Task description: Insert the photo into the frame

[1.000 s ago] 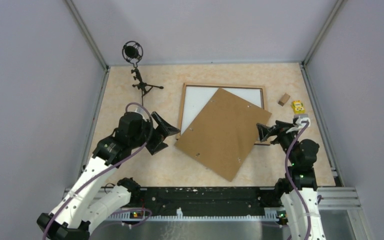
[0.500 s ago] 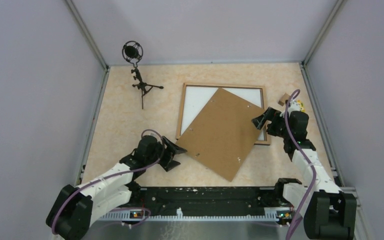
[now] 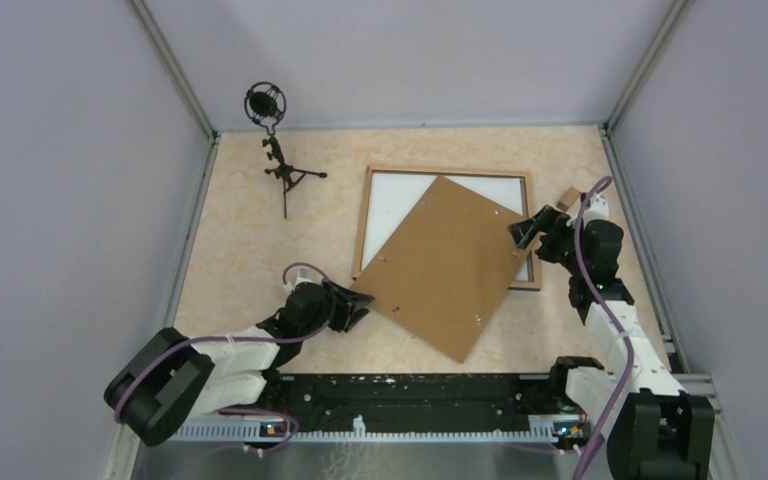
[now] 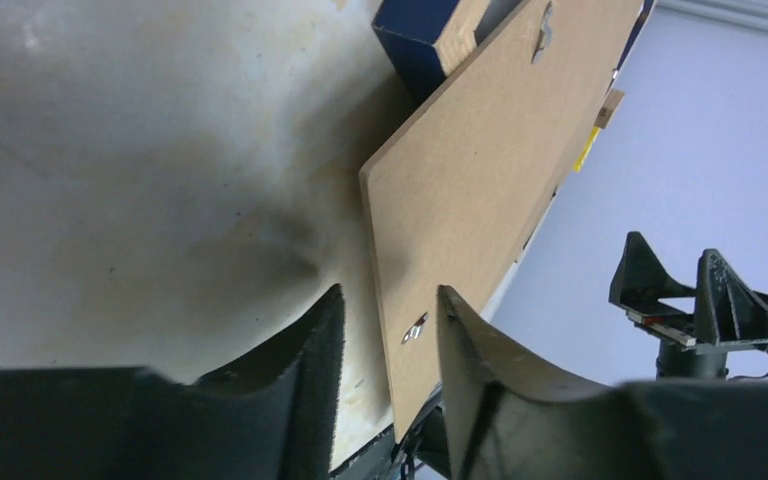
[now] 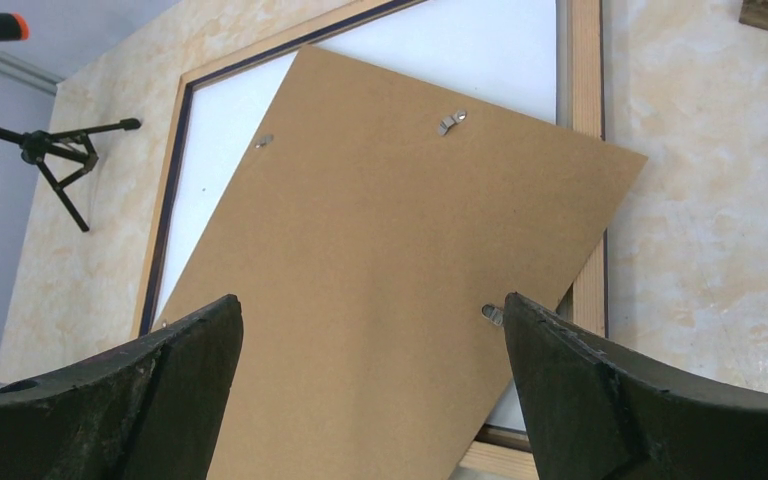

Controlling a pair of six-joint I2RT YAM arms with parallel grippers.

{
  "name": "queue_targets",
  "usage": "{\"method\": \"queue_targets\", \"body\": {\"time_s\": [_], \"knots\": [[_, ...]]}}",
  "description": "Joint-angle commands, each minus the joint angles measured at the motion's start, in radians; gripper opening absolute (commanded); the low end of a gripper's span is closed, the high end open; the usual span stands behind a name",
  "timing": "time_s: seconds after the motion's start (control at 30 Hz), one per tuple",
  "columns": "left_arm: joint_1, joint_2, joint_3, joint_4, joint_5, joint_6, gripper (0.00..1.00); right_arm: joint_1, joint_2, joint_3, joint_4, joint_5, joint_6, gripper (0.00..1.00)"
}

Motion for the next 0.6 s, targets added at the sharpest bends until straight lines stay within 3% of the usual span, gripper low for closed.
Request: {"method": "queue_targets", "body": {"time_s": [0.0, 0.27, 0.37, 0.5, 0.57], "knots": [[-0.005, 0.036, 0.002, 0.159, -0.034, 0.037, 0.39, 0.008, -0.006, 0.068, 0.091, 0.027, 0.056, 0.99], [-0.005, 0.100, 0.017, 0.223, -0.049, 0.081, 0.34, 0.007, 0.043, 0.171, 0.179, 0.082, 0.129, 0.99], [-0.005, 0.157, 0.013, 0.290, -0.012, 0.077, 0.23, 0.008, 0.067, 0.211, 0.216, 0.116, 0.158, 0.99], [-0.001, 0.152, 0.033, 0.288, -0.002, 0.149, 0.00, 0.008, 0.134, 0.258, 0.306, 0.161, 0.187, 0.99], [0.007, 0.104, 0.063, 0.194, -0.009, 0.213, 0.00, 0.008, 0.190, 0.305, 0.320, 0.167, 0.173, 0.99]]}}
